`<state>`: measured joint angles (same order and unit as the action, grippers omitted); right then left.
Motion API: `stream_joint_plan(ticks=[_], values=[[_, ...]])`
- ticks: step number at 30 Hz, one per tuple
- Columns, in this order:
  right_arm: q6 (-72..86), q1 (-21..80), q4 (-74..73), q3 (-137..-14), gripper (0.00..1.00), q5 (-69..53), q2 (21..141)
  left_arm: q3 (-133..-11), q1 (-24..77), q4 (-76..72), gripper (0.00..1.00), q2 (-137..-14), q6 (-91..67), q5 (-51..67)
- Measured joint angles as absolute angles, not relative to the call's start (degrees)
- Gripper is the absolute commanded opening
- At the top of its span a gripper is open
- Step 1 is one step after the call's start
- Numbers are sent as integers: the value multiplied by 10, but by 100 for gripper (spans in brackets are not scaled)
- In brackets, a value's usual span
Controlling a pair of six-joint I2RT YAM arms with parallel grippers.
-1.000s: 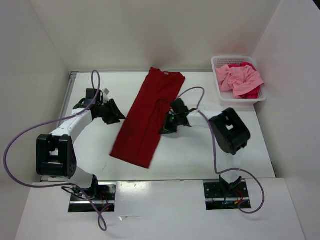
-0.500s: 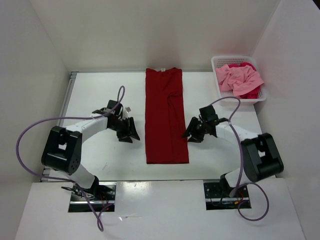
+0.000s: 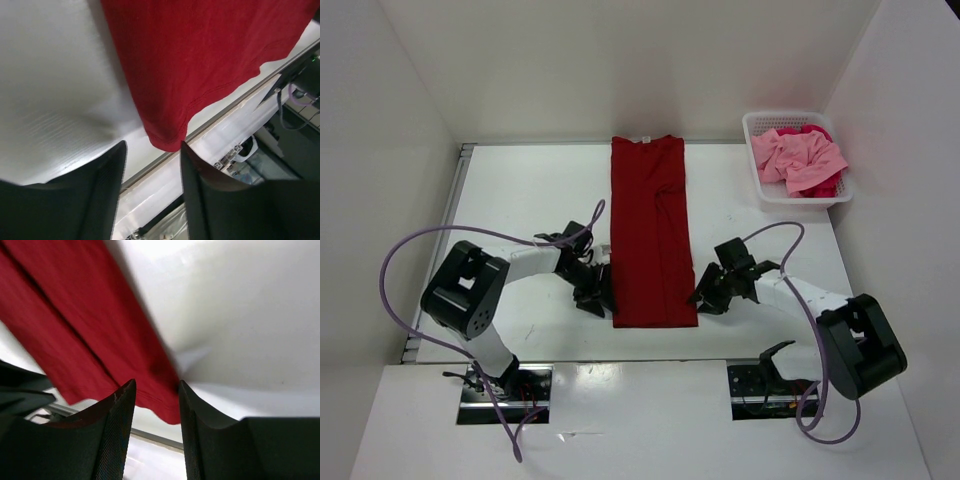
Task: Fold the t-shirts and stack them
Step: Grab the bottom of the folded rectangular tshirt with both arms, then fold the folded rectangular tshirt in 1/3 of the way
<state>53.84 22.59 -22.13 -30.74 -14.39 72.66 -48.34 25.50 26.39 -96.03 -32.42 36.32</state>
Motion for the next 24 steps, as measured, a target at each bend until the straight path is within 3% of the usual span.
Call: stream_joint_plan(ticks=[7, 12, 13, 16, 21, 24], values=[[590, 266, -212, -256, 44, -160, 693, -483, 274, 259, 37, -974, -319, 368], [609, 271, -212, -236, 32, -161, 672, -482, 285, 254, 32, -975, -319, 373], [611, 273, -213, -235, 23, -161, 672, -481, 286, 254, 30, -975, -319, 374], [617, 283, -210, -229, 11, -161, 672, -475, 287, 252, 22, -975, -320, 375], [624, 315, -201, -229, 3, -162, 679, -467, 290, 252, 1, -975, -322, 375], [637, 368, -205, -231, 2, -163, 680, -447, 291, 257, 0, -964, -320, 372]])
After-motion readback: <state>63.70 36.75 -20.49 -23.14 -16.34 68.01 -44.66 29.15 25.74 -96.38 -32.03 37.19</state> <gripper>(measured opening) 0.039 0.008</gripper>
